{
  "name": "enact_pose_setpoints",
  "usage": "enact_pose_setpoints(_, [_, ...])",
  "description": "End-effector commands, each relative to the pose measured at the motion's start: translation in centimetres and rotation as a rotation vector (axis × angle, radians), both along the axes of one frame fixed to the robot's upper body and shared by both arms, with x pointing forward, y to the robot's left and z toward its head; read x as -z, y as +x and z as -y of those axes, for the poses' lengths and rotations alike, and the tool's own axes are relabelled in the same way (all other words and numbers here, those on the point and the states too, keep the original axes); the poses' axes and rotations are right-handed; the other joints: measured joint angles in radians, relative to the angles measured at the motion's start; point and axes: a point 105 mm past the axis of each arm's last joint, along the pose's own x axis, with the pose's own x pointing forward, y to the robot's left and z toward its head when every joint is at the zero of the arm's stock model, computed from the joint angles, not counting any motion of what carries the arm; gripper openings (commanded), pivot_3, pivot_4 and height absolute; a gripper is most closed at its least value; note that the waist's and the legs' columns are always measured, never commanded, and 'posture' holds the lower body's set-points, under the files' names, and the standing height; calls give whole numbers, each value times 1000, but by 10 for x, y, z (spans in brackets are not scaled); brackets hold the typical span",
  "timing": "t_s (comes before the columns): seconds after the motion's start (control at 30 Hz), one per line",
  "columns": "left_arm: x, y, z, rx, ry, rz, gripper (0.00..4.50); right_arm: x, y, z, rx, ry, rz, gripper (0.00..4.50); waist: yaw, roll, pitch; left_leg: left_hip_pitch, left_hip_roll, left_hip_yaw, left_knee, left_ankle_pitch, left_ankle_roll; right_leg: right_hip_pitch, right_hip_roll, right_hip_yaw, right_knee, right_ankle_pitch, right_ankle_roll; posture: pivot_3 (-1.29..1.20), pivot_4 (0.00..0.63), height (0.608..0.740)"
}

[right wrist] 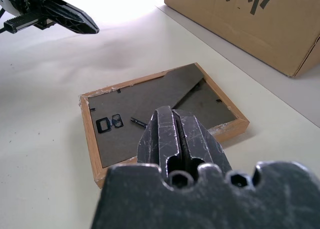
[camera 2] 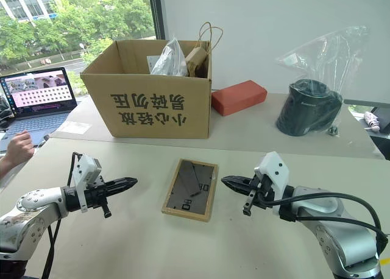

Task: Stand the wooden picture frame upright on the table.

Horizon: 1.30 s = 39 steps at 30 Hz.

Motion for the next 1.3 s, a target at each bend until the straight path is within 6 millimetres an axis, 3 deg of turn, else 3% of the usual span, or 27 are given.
enact_pose_setpoints(0.03, [-7, 0, 5, 9, 11, 36, 110, 3, 1, -2, -3, -49, 15, 0, 0, 0, 0, 0, 0, 0, 0, 0, 0, 0, 0, 0, 0, 0, 0, 0, 150, 740])
enact_pose_setpoints(0.13, [17, 10, 15, 52, 151, 32, 110, 40, 10, -2, 54, -234, -37, 0, 3, 0, 0, 1, 0, 0, 0, 0, 0, 1, 0, 0, 0, 0, 0, 0, 150, 740])
enact_pose_setpoints(0.27, [37, 21, 22, 69, 241, 60, 110, 61, 30, -5, 159, -345, -35, 0, -1, 0, 0, 0, 0, 0, 0, 0, 0, -1, 0, 0, 0, 0, 0, 0, 150, 740])
enact_pose_setpoints(0.5, [57, 31, 43, 141, 325, 92, 110, 67, 40, -35, 160, -416, 20, 0, 3, 0, 0, -1, 0, 0, 0, 0, 0, -1, 0, 0, 0, 2, -4, 0, 150, 740])
enact_pose_setpoints(0.7, [50, 39, 62, 172, 327, 137, 110, 70, 40, -67, 92, -438, 48, 0, 6, 0, 0, -1, -1, -1, 1, 0, 0, 0, 0, -1, 1, 2, -3, 0, 150, 740])
enact_pose_setpoints(0.83, [50, 27, 51, 177, 354, 107, 110, 68, 38, -78, 62, -425, 56, 0, -3, 0, 0, 0, 0, -1, 1, 0, 0, 0, 0, -1, 1, 2, -4, 0, 150, 740])
enact_pose_setpoints(0.97, [64, 0, 29, 183, 405, -3, 110, 70, 36, -80, 58, -425, 50, 0, -27, 0, 0, 1, 0, -1, -1, 0, 0, -1, 0, 0, 3, 2, -4, 0, 150, 740])
enact_pose_setpoints(1.07, [65, -11, 26, 177, 401, -34, 110, 71, 36, -78, 58, -428, 45, 0, -26, 0, 0, 3, 0, -1, -2, 0, 0, 0, 0, 0, 4, 1, -4, 0, 150, 740])
enact_pose_setpoints(1.2, [68, -10, 17, 130, 434, -30, 110, 72, 34, -76, 57, -429, 34, 0, -23, 0, 0, 3, 0, -1, -1, 0, 0, 0, 0, 0, 4, -1, 0, 0, 150, 740])
enact_pose_setpoints(1.3, [58, 6, 2, 56, 450, 55, 110, 76, 30, -72, 52, -433, 6, 0, -22, 0, 0, 4, 0, -1, -1, 0, 0, 0, 0, 0, 5, -1, 0, 0, 150, 740])
